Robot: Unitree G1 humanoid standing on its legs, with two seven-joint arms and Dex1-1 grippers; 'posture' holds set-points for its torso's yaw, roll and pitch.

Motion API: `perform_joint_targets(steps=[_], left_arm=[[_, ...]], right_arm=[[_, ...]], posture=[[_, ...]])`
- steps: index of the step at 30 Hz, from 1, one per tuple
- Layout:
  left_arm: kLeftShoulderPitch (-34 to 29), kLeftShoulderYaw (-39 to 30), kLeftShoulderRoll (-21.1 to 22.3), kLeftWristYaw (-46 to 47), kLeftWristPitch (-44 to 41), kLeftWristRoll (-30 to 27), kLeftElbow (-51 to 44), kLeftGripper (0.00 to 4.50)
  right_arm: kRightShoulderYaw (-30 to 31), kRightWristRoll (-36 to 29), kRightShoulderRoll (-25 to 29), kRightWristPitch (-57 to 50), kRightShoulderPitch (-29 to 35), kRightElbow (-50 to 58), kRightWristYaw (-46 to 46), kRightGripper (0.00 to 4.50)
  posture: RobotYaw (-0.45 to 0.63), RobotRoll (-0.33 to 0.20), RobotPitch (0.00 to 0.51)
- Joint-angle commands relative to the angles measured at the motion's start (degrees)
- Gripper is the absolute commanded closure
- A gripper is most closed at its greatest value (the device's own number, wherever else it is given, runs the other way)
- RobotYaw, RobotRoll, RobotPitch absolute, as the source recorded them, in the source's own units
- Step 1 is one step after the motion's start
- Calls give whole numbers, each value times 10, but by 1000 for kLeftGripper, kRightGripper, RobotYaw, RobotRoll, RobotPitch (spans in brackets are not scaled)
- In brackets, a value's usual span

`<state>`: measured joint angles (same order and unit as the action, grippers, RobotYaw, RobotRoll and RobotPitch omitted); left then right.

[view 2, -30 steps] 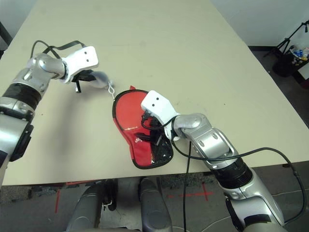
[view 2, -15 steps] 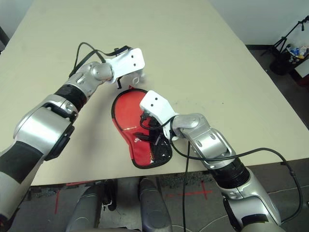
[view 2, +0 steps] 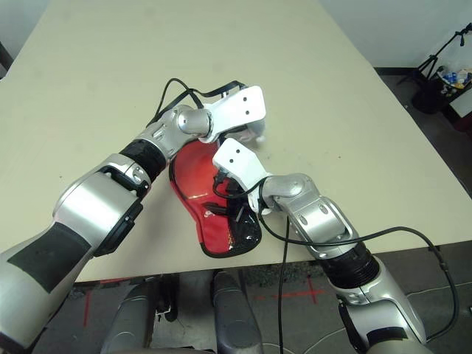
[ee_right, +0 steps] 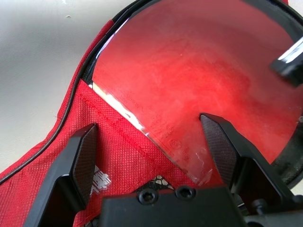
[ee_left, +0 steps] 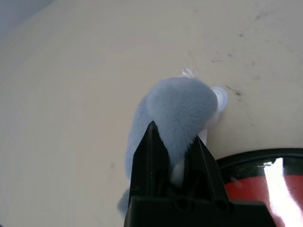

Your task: Store the ping-pong paddle in its case and zip it.

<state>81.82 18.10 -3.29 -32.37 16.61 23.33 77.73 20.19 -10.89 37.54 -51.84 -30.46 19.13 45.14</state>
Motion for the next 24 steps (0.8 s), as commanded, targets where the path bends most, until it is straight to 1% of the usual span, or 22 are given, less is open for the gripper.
perform_joint_targets(steps=[1, 7, 9, 10, 11, 12, 14, 18, 22, 24], left_arm=[[-8, 7, 0, -12, 6, 8, -9, 4347], [8, -18, 27, -44, 1, -20, -17, 2308], [23, -53, 44, -85, -21, -57, -23, 1641], [29, -67, 49, -102, -32, -71, -26, 1235], [40, -92, 59, -136, -56, -100, -32, 937], [48, -106, 70, -166, -67, -117, -40, 566], [56, -120, 93, -209, -78, -135, -55, 23], [49, -130, 119, -273, -98, -159, -86, 23], [35, -136, 140, -312, -135, -182, -126, 23], [19, -127, 150, -329, -152, -183, -154, 23]], right_arm=[[36, 2, -9, -21, 26, -43, 7, 0], [36, 4, -10, -17, 23, -48, 10, 0], [35, 5, -8, -17, 21, -50, 12, 0], [35, 5, -7, -15, 21, -51, 13, 0], [34, 6, -6, -15, 20, -52, 13, 0], [34, 6, -6, -13, 20, -54, 14, 0], [33, 7, -5, -11, 20, -57, 16, 0], [32, 10, -6, -6, 18, -65, 18, 0], [32, 11, -8, -1, 16, -72, 19, 0], [32, 12, -8, 3, 15, -77, 20, 0]], posture=[[-132, 0, 250], [-119, 0, 245], [-118, 0, 244], [-114, 0, 243], [-114, 0, 243], [-110, 0, 240], [-102, 0, 237], [-94, 0, 232], [-86, 0, 228], [-83, 0, 225]])
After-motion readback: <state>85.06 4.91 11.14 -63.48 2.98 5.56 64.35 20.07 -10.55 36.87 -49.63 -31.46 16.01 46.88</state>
